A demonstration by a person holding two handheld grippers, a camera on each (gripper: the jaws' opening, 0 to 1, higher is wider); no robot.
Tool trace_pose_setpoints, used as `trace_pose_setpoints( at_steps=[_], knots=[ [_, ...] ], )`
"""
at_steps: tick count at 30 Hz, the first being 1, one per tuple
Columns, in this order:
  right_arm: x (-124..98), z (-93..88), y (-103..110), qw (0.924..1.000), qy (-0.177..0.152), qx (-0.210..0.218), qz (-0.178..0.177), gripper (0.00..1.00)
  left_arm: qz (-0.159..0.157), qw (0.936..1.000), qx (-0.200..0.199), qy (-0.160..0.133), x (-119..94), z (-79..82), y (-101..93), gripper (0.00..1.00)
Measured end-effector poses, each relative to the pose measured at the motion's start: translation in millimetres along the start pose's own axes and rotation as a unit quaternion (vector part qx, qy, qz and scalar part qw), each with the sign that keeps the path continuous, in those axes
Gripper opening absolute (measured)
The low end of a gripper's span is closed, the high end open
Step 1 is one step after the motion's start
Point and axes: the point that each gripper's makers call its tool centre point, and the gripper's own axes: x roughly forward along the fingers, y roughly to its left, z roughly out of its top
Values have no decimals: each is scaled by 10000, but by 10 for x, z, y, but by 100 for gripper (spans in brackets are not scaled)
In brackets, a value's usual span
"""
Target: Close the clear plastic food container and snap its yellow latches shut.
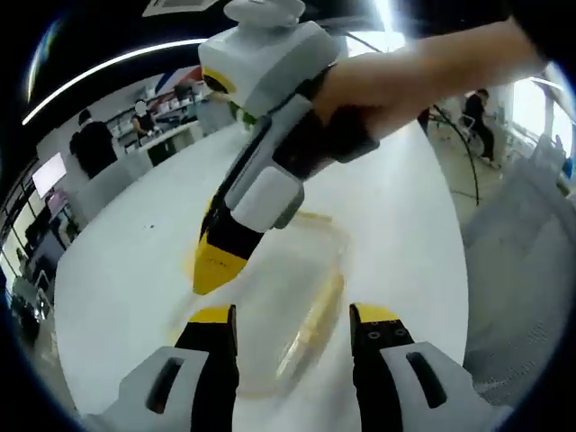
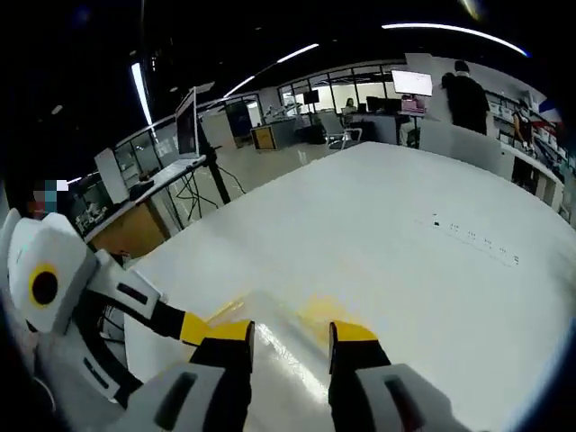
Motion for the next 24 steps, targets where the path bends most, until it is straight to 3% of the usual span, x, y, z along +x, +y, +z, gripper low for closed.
trace_pose_setpoints(
  at_steps=[4,8,14,19,24],
  knots=[
    [31,-59,-7,9984,389,-307,273,36,-96,9999,132,13,22,4,-23,51],
    [42,-134,-59,9902,886,-994,418,36,-25,9989,433,150,35,-16,5,49],
    [54,-185,-50,9846,1119,-1135,713,35,59,9991,390,143,42,-9,40,47],
    [75,-172,-36,9834,1116,-1051,967,33,121,9981,561,218,41,-26,56,44],
    [93,-175,-18,9768,1390,-1133,1174,32,144,9980,577,217,42,-26,69,43]
  ],
)
